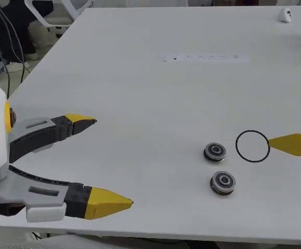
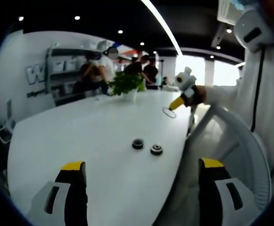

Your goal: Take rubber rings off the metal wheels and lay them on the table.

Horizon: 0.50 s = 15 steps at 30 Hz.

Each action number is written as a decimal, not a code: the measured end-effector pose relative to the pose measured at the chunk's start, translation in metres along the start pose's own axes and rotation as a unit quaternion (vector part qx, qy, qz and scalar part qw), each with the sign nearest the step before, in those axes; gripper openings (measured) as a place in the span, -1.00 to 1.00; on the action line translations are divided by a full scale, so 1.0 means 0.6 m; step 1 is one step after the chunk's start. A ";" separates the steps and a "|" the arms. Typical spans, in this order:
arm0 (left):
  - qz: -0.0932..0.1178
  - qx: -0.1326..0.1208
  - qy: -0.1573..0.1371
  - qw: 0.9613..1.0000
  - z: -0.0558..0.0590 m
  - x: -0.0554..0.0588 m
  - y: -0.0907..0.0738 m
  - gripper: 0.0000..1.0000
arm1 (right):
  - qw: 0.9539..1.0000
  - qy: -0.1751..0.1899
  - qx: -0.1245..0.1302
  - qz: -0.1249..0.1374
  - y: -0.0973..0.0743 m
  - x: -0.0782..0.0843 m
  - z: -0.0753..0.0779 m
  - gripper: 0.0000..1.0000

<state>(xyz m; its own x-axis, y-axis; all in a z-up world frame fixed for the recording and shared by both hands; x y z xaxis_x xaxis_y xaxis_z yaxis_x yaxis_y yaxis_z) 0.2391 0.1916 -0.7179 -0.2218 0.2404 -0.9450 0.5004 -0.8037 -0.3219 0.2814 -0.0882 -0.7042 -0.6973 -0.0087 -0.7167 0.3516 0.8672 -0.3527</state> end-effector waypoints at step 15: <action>-0.007 -0.005 -0.024 1.000 -0.012 0.035 -0.021 1.00 | 0.999 -0.020 -0.012 -0.050 0.063 -0.007 -0.020 -1.00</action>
Point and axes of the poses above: the centre of the closed fingertips' face, and the gripper's own axes: y roughly forward along the fingers, z roughly to its right, x roughly out of its underside, the point moved 5 cm from there along -y, roughly backward along the fingers, and after that the axes turned 2 degrees about z, right-handed, at the moved point
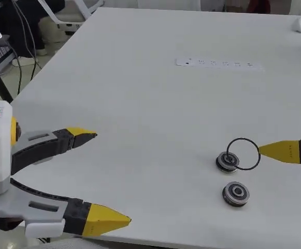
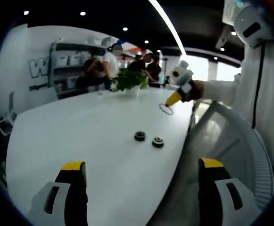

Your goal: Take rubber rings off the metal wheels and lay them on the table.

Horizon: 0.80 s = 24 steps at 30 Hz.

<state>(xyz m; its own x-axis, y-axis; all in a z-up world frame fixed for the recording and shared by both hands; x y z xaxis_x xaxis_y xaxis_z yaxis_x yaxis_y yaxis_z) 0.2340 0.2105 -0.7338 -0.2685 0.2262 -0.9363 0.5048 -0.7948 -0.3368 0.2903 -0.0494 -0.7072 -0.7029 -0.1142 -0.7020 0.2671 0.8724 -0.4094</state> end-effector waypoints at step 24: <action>0.013 -0.004 -0.019 1.000 -0.027 0.016 -0.030 0.97 | 0.991 -0.042 -0.009 -0.129 0.103 0.035 0.017 -1.00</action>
Point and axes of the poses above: the centre of the closed fingertips' face, and the gripper's own axes: y roughly forward along the fingers, z roughly to its right, x roughly out of its underside, the point moved 5 cm from there along -y, roughly backward along the fingers, and after that the axes turned 2 degrees about z, right-handed, at the moved point
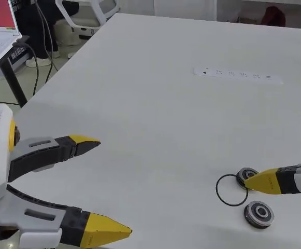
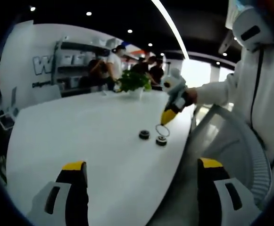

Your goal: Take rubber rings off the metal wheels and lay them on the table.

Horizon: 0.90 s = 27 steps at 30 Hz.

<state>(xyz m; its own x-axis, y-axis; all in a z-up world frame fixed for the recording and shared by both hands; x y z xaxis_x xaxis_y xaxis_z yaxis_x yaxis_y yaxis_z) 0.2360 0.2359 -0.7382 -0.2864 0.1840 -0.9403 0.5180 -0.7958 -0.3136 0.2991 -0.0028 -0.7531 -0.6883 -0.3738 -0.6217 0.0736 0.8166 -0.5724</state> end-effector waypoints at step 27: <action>-0.002 0.017 -0.012 1.000 0.029 -0.001 0.016 0.88 | 0.996 0.004 0.041 -0.074 0.074 0.062 0.070 -1.00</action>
Point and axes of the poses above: the centre of the closed fingertips' face, and the gripper's own axes: y roughly forward along the fingers, z roughly to its right, x roughly out of its underside, the point moved 5 cm from there along -y, roughly backward along the fingers, and after that the axes turned 2 degrees about z, right-handed, at the moved point
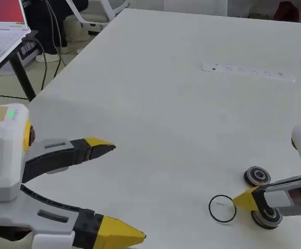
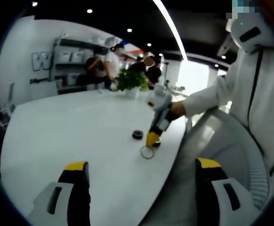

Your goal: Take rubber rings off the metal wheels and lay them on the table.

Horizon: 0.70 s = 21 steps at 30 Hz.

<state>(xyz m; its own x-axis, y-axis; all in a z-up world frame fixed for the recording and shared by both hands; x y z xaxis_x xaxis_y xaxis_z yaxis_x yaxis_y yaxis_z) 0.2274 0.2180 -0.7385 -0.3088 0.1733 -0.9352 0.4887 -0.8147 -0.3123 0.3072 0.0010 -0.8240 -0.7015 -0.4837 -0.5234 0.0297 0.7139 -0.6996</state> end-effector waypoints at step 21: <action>0.013 0.004 0.004 1.000 0.019 -0.009 -0.001 0.82 | 0.995 -0.084 0.046 0.003 0.008 -0.002 0.003 -0.93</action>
<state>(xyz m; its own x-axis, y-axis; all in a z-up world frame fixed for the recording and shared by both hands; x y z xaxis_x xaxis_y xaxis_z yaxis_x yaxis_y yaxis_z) 0.2193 0.2113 -0.7314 -0.2897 0.1559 -0.9444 0.4905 -0.8230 -0.2863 0.3093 0.0038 -0.8277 -0.5717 -0.5640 -0.5958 0.1034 0.6709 -0.7343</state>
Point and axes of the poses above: the centre of the closed fingertips' face, and the gripper's own axes: y roughly forward along the fingers, z roughly to its right, x roughly out of its underside, the point moved 5 cm from there along -y, roughly backward along the fingers, and after that the axes turned 2 degrees about z, right-handed, at the moved point
